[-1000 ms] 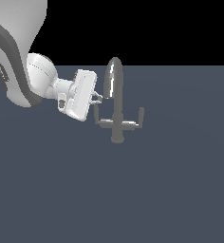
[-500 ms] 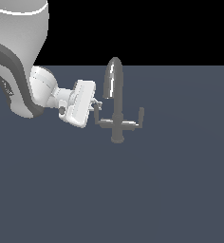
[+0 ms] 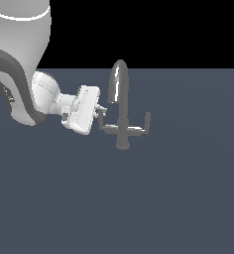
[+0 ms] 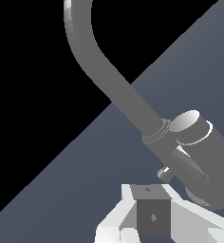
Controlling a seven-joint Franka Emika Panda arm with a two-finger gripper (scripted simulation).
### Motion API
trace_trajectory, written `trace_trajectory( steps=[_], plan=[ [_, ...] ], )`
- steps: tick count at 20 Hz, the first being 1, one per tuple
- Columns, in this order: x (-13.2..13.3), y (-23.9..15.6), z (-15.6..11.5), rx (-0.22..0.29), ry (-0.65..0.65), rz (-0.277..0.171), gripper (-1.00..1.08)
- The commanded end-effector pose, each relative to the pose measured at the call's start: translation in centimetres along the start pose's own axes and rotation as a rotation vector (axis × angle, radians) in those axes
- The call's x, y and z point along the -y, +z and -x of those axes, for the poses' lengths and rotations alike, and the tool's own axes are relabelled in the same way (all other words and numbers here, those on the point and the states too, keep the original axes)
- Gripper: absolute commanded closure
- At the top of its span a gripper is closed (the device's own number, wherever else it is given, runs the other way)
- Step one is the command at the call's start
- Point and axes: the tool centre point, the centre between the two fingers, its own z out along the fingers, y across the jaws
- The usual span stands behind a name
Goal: Turn on the faucet by rotating a designated handle.
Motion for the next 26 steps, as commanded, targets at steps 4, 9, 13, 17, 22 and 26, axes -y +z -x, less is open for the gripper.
trace_trajectory(
  steps=[4, 9, 13, 17, 22, 26],
  plan=[
    [-0.4, -0.1, -1.0, 0.0, 0.0, 0.0, 1.08],
    [-0.9, -0.2, -2.0, 0.0, 0.0, 0.0, 1.08],
    [-1.4, -0.3, -3.0, 0.0, 0.0, 0.0, 1.08],
    [-1.9, -0.4, -3.9, 0.0, 0.0, 0.0, 1.08],
    [-2.7, -0.3, -3.8, 0.005, -0.003, -0.001, 1.08],
    [-3.8, -0.4, -4.4, 0.003, -0.002, -0.001, 1.08]
  ],
)
